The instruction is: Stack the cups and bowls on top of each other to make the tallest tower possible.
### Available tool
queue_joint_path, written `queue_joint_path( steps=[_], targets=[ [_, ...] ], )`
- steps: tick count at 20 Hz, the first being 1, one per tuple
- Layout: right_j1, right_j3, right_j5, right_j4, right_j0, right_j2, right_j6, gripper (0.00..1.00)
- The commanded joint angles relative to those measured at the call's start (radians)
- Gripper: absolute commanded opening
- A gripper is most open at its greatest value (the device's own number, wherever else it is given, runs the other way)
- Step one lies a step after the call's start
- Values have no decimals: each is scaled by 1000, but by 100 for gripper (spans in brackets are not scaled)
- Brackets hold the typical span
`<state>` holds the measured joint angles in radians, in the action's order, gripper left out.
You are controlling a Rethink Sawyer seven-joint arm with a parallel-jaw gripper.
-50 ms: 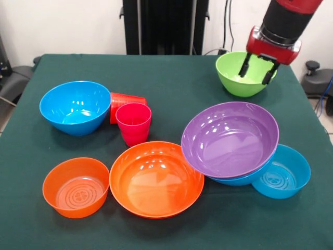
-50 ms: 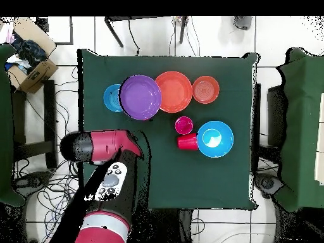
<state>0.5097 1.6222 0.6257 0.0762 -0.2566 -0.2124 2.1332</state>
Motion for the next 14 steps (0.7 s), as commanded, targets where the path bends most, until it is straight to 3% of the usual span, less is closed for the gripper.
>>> queue_joint_path(
  steps=[1, 14],
  targets=[
    [-42, 90, -60, -24, 37, 175, -1, 100],
    [-86, 75, -86, -31, 99, 301, -24, 100]
  ],
)
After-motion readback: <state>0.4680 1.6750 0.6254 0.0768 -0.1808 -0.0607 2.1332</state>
